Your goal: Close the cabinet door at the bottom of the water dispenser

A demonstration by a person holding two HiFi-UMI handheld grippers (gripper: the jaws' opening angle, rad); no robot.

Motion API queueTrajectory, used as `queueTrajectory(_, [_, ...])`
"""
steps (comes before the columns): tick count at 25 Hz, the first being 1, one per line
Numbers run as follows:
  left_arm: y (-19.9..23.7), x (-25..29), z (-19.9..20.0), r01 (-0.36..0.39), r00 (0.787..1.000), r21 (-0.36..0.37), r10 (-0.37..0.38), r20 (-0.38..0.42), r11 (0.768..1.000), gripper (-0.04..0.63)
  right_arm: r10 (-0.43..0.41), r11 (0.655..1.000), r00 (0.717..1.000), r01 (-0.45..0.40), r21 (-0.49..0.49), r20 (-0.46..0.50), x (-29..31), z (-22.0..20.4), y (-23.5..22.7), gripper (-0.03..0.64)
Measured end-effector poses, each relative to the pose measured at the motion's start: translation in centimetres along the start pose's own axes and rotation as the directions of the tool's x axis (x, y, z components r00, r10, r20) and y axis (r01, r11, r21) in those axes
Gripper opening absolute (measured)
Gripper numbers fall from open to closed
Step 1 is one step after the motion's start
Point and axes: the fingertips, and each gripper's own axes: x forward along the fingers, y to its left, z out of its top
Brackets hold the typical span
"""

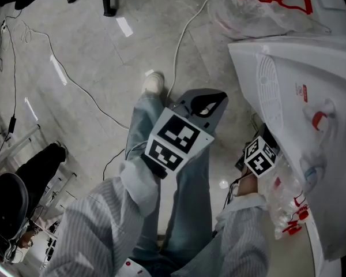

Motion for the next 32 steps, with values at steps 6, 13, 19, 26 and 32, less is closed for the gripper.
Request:
queueTrajectory(6, [-0.8, 0.3, 0.8, 0.011, 1.000, 0.011, -0.011, 0.005, 1.000, 0.011, 0.017, 1.000, 1.000, -0.017, -0.024, -0.002, 0.0, 0.0, 0.4, 0.141])
queueTrajectory(13, [-2.0, -1.7, 2.3, 0.022, 1.000, 0.026, -0.022, 0.009, 0.999, 0.011, 0.006, 1.000, 0.998, -0.006, -0.001, -0.061, -0.9, -0.6, 0.5, 0.118])
queueTrajectory(19, [-2.2, -4.5, 4.6, 0.051, 0.999, 0.065, -0.052, 0.009, 0.997, 0.011, -0.008, 0.998, 0.998, 0.012, 0.065, -0.061, -4.4, -0.3, 1.8, 0.112])
queueTrajectory(26, [-2.8, -9.3, 8.3, 0.117, 0.993, 0.145, -0.114, -0.027, 0.983, 0.011, 0.060, 0.977, 0.997, -0.067, 0.201, 0.038, -10.7, 3.3, 5.8, 0.112])
queueTrajectory(32, [-3.7, -14.0, 13.2, 0.182, 0.983, 0.218, -0.178, -0.038, 0.959, 0.011, 0.153, 0.952, 0.973, -0.193, 0.239, 0.174, -18.0, 9.7, 11.6, 0.110])
